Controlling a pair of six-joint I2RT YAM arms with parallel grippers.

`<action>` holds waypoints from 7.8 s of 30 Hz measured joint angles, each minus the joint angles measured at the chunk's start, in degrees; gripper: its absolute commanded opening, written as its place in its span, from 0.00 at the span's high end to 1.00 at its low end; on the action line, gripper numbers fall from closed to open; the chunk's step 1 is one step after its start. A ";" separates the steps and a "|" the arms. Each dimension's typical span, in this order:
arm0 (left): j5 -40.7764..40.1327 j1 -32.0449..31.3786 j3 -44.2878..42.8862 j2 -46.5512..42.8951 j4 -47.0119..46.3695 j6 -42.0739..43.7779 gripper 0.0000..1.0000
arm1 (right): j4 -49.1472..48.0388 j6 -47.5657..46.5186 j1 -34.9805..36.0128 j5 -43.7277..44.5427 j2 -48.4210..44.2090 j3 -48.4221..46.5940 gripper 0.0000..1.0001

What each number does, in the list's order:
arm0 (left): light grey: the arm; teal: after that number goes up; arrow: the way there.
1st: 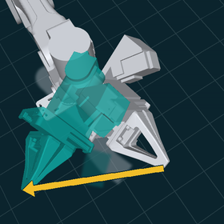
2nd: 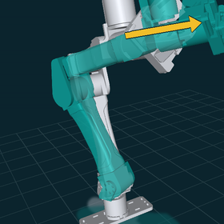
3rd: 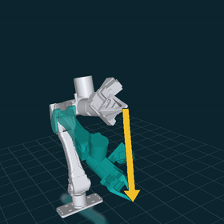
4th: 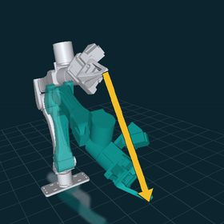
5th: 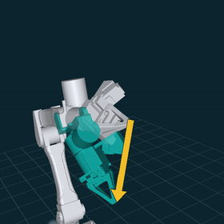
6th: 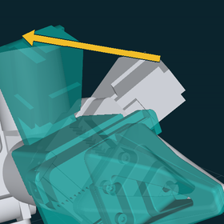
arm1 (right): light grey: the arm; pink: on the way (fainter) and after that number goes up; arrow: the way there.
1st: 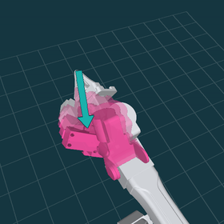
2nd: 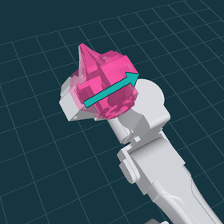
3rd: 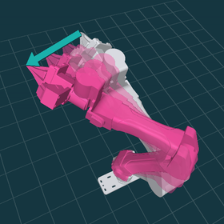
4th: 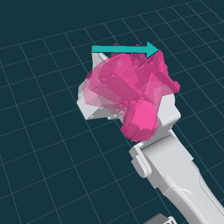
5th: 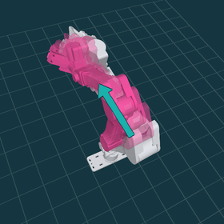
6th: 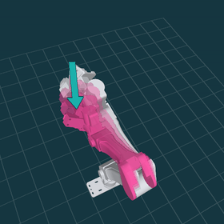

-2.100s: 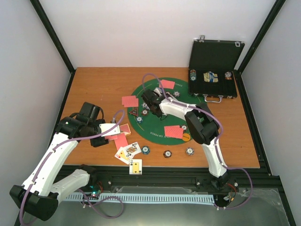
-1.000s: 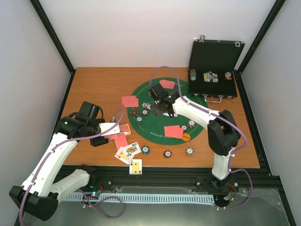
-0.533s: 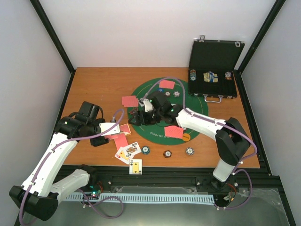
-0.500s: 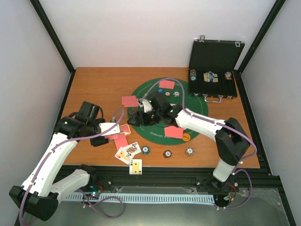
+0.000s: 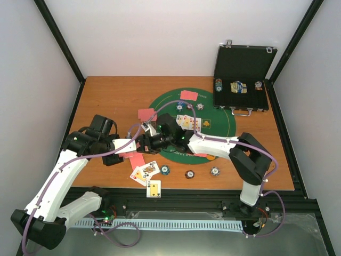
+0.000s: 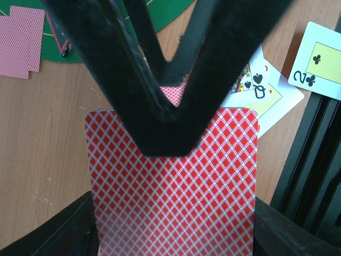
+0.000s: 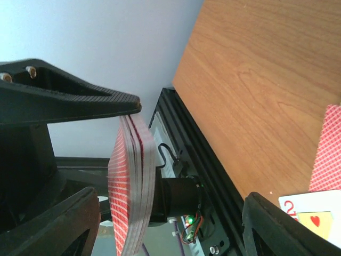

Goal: Distribute texas hold em gaming equipment

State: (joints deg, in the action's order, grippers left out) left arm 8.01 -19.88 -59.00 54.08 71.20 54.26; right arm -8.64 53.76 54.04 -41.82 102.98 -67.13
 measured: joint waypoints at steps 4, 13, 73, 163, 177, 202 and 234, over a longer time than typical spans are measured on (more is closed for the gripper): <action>0.00 0.00 0.00 0.33 -0.04 0.00 0.72 | -2.95 2.21 1.33 -0.79 0.83 0.44 0.27; 0.13 0.00 -0.48 0.55 -0.02 0.00 0.72 | -8.55 6.10 3.28 -2.19 5.75 -1.01 0.29; -0.74 0.00 -0.46 0.70 1.18 0.02 0.73 | 5.88 -0.61 -1.75 -4.98 -2.49 0.11 0.97; 0.33 0.00 -0.52 1.22 -0.48 -0.04 0.73 | 10.23 -6.16 -7.06 0.94 -12.59 9.22 0.20; 0.85 0.00 -0.55 1.09 -0.46 -0.09 0.73 | -3.28 1.92 -0.63 -1.79 -3.61 6.73 0.24; 1.03 0.00 -0.55 0.87 -0.46 -0.09 0.73 | -11.78 8.46 2.84 -5.27 9.81 -3.76 0.33; 1.16 -0.02 -0.42 0.83 -0.26 -0.07 0.73 | -7.30 2.69 -1.33 -6.60 3.21 1.31 0.61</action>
State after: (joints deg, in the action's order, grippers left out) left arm 9.17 -19.90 -59.42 54.92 70.94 54.19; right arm -15.94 56.45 52.71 -48.42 106.19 -65.82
